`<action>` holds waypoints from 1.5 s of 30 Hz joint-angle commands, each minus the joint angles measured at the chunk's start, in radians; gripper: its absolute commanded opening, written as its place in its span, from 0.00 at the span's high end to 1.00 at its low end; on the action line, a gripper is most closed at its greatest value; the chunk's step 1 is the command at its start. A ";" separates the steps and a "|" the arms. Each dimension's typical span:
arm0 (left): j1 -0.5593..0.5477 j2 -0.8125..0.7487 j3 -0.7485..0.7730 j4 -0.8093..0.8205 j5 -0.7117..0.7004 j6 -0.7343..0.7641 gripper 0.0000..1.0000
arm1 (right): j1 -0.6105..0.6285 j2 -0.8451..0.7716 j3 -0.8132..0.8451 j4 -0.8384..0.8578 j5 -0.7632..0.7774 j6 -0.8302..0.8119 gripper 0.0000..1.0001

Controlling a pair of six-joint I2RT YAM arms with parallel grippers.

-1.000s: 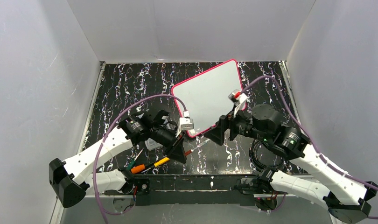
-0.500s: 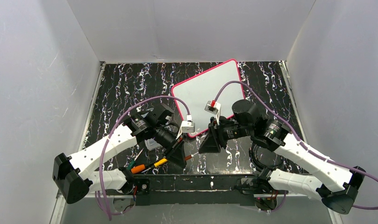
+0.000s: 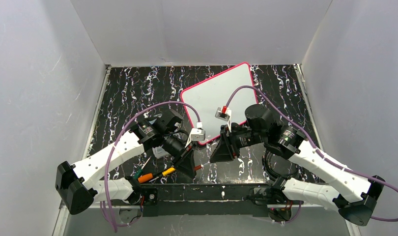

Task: Write a sentence on the whiteboard
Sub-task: Open the whiteboard marker at the center of the board.

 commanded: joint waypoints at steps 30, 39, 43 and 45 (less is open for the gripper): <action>0.003 -0.026 0.010 -0.024 0.052 0.008 1.00 | 0.003 -0.011 -0.035 0.069 -0.122 0.007 0.61; 0.002 -0.029 0.009 -0.025 0.058 0.008 1.00 | 0.003 -0.011 -0.034 0.070 -0.112 0.007 0.63; 0.003 -0.024 0.007 -0.024 0.061 0.007 1.00 | 0.003 -0.016 -0.030 0.081 -0.107 0.013 0.69; 0.003 -0.023 0.008 -0.024 0.060 0.006 1.00 | 0.003 -0.018 -0.031 0.089 -0.108 0.019 0.76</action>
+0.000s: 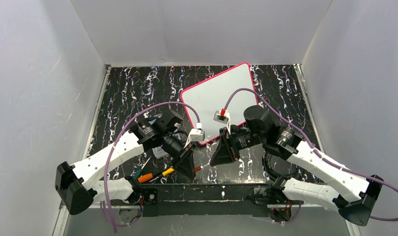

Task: Write a sentence on the whiteboard
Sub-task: Open the whiteboard marker at the center of the board.

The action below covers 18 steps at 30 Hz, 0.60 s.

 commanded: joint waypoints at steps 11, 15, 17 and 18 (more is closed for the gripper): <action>0.003 -0.024 -0.001 0.066 0.035 -0.039 0.42 | 0.004 -0.033 -0.025 0.118 -0.045 0.048 0.99; 0.003 -0.040 -0.016 0.151 0.038 -0.108 0.41 | 0.004 -0.030 -0.033 0.124 -0.046 0.051 0.99; 0.002 -0.047 -0.024 0.194 0.038 -0.139 0.43 | 0.004 -0.027 -0.035 0.124 -0.048 0.052 0.99; 0.003 -0.050 -0.027 0.210 0.039 -0.141 0.45 | 0.004 -0.024 -0.035 0.124 -0.048 0.052 0.99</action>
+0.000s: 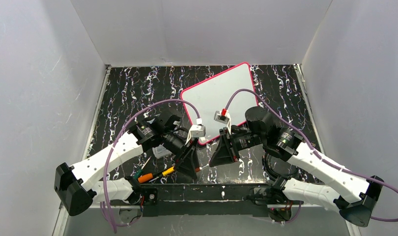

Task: Write a sentence on the whiteboard
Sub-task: Open the whiteboard marker at the center of the board.

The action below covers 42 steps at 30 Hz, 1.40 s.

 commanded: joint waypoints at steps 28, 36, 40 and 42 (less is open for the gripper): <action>0.003 -0.119 -0.077 -0.008 0.049 0.017 1.00 | 0.004 -0.074 0.102 -0.108 0.021 -0.086 0.99; 0.003 -0.123 -0.078 -0.033 0.055 0.042 1.00 | 0.004 -0.083 0.130 -0.157 0.012 -0.106 0.99; 0.003 -0.136 -0.076 -0.055 0.042 0.050 1.00 | 0.004 -0.083 0.176 -0.258 0.069 -0.147 0.99; 0.003 -0.149 -0.080 -0.069 0.042 0.046 1.00 | 0.003 -0.086 0.208 -0.319 0.114 -0.165 0.99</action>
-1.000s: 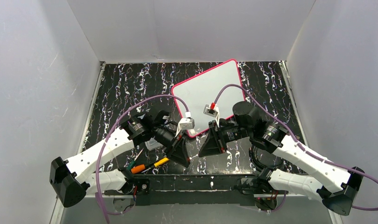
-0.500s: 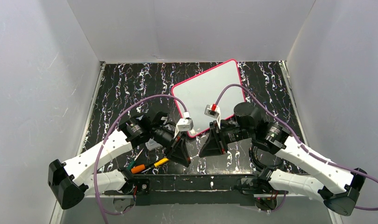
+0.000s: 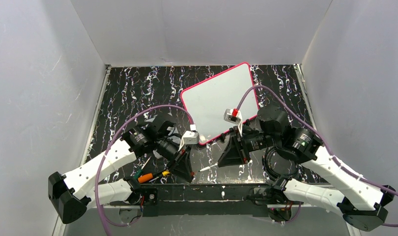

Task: Write a sentence on the whiteboard
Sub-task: Open the whiteboard marker at the center of the board, then place the pen cap at the center of the board.

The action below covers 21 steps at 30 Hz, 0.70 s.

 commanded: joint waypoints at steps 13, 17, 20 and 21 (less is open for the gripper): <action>-0.004 -0.055 -0.082 0.109 -0.531 -0.283 1.00 | -0.002 -0.065 0.049 -0.129 0.644 -0.007 0.99; -0.109 0.022 -0.104 0.179 -0.832 -0.343 1.00 | -0.003 -0.092 -0.035 -0.086 0.905 0.041 0.99; -0.172 0.083 -0.131 0.279 -0.971 -0.375 1.00 | -0.002 -0.129 -0.106 -0.029 1.048 0.070 0.99; -0.174 0.095 -0.147 0.323 -0.982 -0.389 1.00 | -0.002 -0.146 -0.133 -0.001 1.072 0.070 0.99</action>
